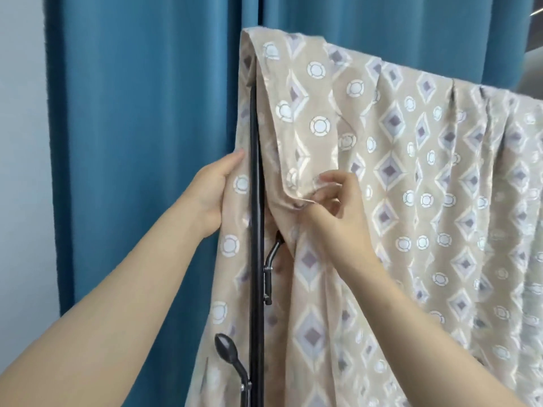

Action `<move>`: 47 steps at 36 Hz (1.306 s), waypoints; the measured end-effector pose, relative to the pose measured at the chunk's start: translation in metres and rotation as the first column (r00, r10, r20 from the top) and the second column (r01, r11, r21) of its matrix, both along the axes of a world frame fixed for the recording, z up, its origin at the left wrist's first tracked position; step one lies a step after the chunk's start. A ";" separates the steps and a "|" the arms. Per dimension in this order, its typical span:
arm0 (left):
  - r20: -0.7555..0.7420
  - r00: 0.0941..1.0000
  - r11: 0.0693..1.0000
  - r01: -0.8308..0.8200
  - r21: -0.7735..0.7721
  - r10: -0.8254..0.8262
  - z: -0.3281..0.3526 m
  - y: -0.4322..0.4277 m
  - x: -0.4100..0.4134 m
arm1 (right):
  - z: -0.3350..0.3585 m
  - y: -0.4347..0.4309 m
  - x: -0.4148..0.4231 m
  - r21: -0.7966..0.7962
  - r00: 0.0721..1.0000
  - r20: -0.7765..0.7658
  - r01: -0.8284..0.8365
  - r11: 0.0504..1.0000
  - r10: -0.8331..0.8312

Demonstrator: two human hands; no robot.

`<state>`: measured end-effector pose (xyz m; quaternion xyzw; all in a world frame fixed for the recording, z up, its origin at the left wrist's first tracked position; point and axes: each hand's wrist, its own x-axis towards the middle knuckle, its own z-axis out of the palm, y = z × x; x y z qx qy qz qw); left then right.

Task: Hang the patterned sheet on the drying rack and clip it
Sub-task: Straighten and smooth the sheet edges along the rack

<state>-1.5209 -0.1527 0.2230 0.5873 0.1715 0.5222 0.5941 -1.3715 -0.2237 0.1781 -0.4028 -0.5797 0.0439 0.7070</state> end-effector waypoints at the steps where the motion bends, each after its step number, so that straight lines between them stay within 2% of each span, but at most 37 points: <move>1: 0.007 1.000 0.999 -0.028 -0.021 0.028 0.005 0.001 0.001 | 0.002 0.001 -0.003 0.001 0.999 0.037 0.011 1.000 -0.011; 7: 0.061 0.994 0.992 -0.092 0.085 0.087 0.037 0.006 0.006 | 0.027 0.006 -0.022 -0.018 0.981 0.186 0.058 0.998 -0.053; 11: -0.016 0.986 0.972 -0.162 0.170 0.167 0.054 0.011 0.010 | 0.050 0.009 -0.037 -0.007 0.952 0.260 0.171 0.985 -0.164; 17: -0.069 0.939 0.916 -0.309 0.255 0.336 0.074 0.019 0.012 | 0.084 0.018 -0.043 0.036 0.945 0.241 0.218 0.975 -0.221; 23: -0.079 0.953 0.942 -0.271 0.197 0.291 0.100 0.019 0.013 | 0.116 0.025 -0.040 0.083 0.905 0.264 0.324 0.942 -0.334; 29: 0.109 0.829 0.764 -0.550 0.337 0.549 0.121 0.028 0.009 | 0.147 0.026 -0.036 0.226 0.897 0.223 0.332 0.916 -0.381; 31: 0.217 0.793 0.734 -0.609 0.300 0.570 0.131 0.031 -0.005 | 0.160 0.023 -0.036 0.262 0.901 0.194 0.334 0.905 -0.388; 34: 0.403 0.749 0.767 -0.622 0.154 0.526 0.145 0.033 -0.033 | 0.176 0.015 -0.043 0.327 0.919 0.168 0.289 0.900 -0.357; 36: 0.463 0.714 0.768 -0.632 0.103 0.525 0.146 0.033 -0.046 | 0.181 0.010 -0.053 0.366 0.928 0.191 0.236 0.900 -0.321; 39: 0.416 0.717 0.732 -0.663 0.158 0.560 0.139 0.029 -0.056 | 0.179 0.007 -0.072 0.372 0.920 0.279 0.161 0.914 -0.276; 42: 0.269 0.774 0.693 -0.633 0.344 0.573 0.125 0.018 -0.060 | 0.172 0.010 -0.088 0.328 0.896 0.360 0.137 0.935 -0.258; 44: 0.223 0.825 0.714 -0.563 0.417 0.520 0.119 0.013 -0.063 | 0.168 0.013 -0.094 0.301 0.899 0.367 0.130 0.945 -0.240; 47: 0.236 0.804 0.673 -0.588 0.448 0.545 0.118 0.015 -0.074 | 0.165 0.014 -0.101 0.275 0.926 0.332 0.089 0.957 -0.181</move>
